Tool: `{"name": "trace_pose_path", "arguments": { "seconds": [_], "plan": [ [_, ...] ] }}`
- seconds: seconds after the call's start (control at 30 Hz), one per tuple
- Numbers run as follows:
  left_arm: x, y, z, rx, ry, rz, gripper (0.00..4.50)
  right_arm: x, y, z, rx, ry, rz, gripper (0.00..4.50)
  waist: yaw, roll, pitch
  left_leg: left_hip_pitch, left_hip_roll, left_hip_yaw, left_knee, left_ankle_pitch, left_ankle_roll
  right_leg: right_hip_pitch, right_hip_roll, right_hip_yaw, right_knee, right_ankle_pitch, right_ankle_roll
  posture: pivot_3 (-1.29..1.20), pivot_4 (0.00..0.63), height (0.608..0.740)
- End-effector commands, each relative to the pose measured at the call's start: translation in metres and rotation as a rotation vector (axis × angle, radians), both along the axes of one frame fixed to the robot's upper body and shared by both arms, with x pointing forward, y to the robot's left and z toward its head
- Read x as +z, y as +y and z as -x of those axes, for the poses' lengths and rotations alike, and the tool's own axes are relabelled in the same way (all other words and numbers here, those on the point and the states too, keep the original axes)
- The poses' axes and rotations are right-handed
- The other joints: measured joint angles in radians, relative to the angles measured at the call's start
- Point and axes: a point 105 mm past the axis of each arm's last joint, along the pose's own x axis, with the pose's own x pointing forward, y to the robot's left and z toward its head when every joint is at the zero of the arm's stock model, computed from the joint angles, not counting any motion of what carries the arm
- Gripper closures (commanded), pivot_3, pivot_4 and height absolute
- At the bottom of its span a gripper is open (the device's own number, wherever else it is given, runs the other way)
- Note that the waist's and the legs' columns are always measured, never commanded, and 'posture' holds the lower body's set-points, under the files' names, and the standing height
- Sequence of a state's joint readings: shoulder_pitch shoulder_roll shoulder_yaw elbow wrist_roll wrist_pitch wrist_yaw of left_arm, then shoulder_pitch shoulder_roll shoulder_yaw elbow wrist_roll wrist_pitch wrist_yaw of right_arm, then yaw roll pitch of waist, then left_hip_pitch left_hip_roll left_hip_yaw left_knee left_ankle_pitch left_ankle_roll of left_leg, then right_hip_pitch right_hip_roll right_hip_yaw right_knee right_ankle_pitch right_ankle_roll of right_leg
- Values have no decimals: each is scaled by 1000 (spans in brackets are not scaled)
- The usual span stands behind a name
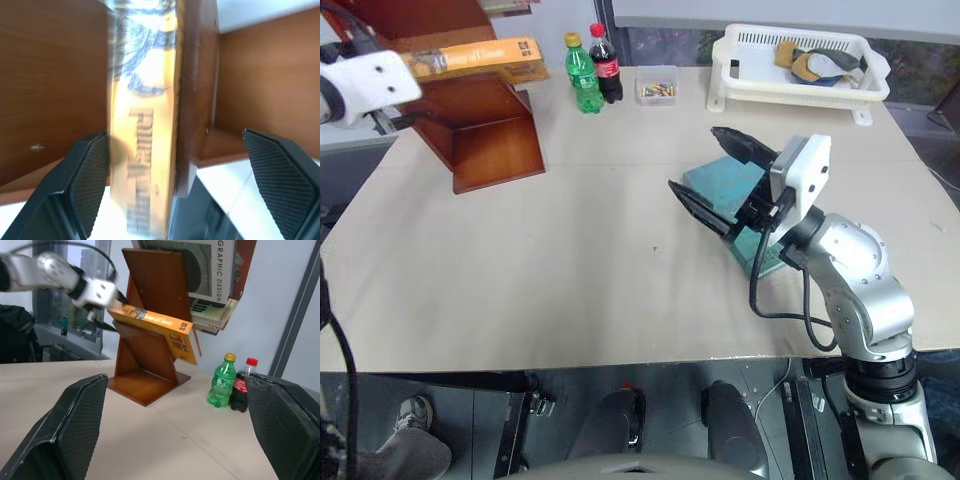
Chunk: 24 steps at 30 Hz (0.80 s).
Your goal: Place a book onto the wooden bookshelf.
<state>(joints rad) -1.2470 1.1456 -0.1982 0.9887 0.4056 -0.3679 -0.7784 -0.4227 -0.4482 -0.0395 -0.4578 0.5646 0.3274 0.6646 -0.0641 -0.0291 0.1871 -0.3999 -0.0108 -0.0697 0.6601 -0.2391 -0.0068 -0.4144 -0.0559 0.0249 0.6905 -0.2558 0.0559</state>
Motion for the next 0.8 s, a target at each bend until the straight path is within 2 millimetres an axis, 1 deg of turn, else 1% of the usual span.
{"name": "trace_pose_path", "arguments": {
  "seconds": [0.03,0.07,0.1,0.13,0.17,0.23,0.27,0.3,0.37,0.4,0.43,0.47,0.53,0.6,0.63,0.7,0.8],
  "plan": [
    [34,-29,30,-199,-125,147,90,8,-1,5,30,-29,4,0,4,0,0,0,1,0,0,0,0,0,0,0,0,0,0,0,150,740],
    [32,-37,38,-248,-123,203,90,7,-2,4,33,-24,9,0,5,0,0,0,3,0,-1,0,0,0,-1,1,0,0,0,0,150,740],
    [25,-49,47,-316,-113,283,90,4,-2,4,35,-19,28,0,8,0,0,0,4,1,0,0,0,0,-1,0,0,0,0,0,150,740],
    [20,-58,55,-356,-101,333,90,2,-2,3,36,-16,41,0,9,1,0,0,4,0,0,0,0,0,-1,0,0,0,0,0,150,740],
    [14,-65,61,-383,-88,419,90,0,-2,2,35,-12,55,0,9,1,0,1,4,1,0,0,0,0,-1,1,0,0,0,0,150,740],
    [-16,-92,76,-468,-40,696,90,-11,-4,-2,17,8,107,0,18,1,-1,1,5,-3,0,0,0,1,-1,2,-1,0,0,0,150,740],
    [-31,-103,83,-492,6,796,90,-16,-5,-3,8,19,127,0,20,1,-1,1,4,-3,1,0,0,1,-2,2,0,0,0,0,150,740],
    [-49,-110,87,-476,46,864,90,-21,-6,-5,0,41,147,0,21,1,-1,1,4,-4,2,0,0,2,-2,2,0,0,0,0,150,740],
    [-75,-116,93,-432,85,937,90,-32,-12,-11,-29,105,174,0,23,1,-1,2,4,-4,3,0,0,2,-2,2,1,0,0,0,150,740],
    [-83,-119,95,-415,95,959,90,-35,-15,-14,-44,129,184,0,24,1,-1,2,4,-5,3,0,0,2,-1,1,2,0,0,0,150,740],
    [-96,-120,99,-394,114,999,90,-42,-21,-12,-48,151,215,0,25,1,-1,2,5,-5,3,0,0,2,0,1,2,0,-1,0,150,740],
    [-105,-121,103,-377,127,1027,90,-46,-25,-11,-47,163,237,0,28,1,-1,2,5,-6,4,0,0,2,0,1,2,1,-1,0,150,740],
    [-135,-118,125,-338,189,1068,90,-57,-48,-1,-88,203,310,0,29,1,-1,3,5,-5,4,0,0,3,1,0,2,1,-1,0,150,740],
    [-152,-111,148,-299,241,1062,90,-63,-70,8,-136,230,378,0,29,2,-1,3,5,-4,3,-1,0,3,0,2,0,1,-1,0,150,740],
    [-156,-104,158,-271,246,1071,90,-65,-83,12,-171,234,425,0,29,2,-1,3,5,-2,3,-2,2,4,-1,3,-2,0,-1,0,150,740],
    [-160,-94,173,-227,255,1086,90,-67,-101,19,-213,254,482,0,32,2,-1,2,5,-2,2,-2,2,4,0,3,-4,0,-1,0,150,740],
    [-166,-83,185,-183,276,1095,90,-66,-119,27,-261,290,508,0,36,4,-2,5,8,0,2,-2,2,10,2,-2,-12,1,-3,0,150,740]
  ]
}}
